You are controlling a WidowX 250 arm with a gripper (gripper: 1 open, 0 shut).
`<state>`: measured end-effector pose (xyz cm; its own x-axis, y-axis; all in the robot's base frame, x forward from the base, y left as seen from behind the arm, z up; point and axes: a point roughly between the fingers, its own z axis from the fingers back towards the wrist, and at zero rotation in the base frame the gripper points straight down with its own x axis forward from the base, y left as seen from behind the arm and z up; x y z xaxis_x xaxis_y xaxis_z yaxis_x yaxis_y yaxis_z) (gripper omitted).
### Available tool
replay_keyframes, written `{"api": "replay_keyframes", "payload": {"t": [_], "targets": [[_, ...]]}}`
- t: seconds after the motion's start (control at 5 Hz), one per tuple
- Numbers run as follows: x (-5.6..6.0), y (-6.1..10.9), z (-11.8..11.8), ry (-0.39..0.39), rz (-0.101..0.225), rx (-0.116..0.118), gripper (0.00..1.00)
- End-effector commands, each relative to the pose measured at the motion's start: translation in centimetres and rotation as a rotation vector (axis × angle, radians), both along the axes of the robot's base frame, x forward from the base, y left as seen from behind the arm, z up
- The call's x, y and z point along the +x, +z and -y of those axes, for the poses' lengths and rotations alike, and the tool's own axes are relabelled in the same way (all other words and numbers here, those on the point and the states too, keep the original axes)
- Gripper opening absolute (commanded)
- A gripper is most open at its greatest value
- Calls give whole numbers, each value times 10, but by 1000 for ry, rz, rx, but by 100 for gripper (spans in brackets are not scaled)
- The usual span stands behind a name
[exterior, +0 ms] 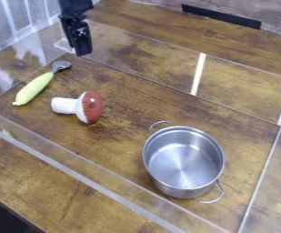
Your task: Remove the mushroom from the silver pot and put it on the table
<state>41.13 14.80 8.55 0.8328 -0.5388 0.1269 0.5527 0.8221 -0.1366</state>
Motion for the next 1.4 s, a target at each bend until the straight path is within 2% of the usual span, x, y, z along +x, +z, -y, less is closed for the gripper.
{"api": "replay_keyframes", "payload": {"t": [0.0, 0.2, 0.4, 0.6, 0.8, 1.0, 1.2], "targets": [[-2, 53, -14, 18, 124, 52, 0], [-8, 50, -1, 109, 128, 44, 0], [-12, 43, 12, 187, 138, 31, 100], [-7, 47, 20, 180, 142, 9, 100], [-2, 55, 22, 168, 145, 1, 100], [-6, 42, 22, 111, 135, -1, 100], [-2, 35, 11, 178, 125, 2, 100]]}}
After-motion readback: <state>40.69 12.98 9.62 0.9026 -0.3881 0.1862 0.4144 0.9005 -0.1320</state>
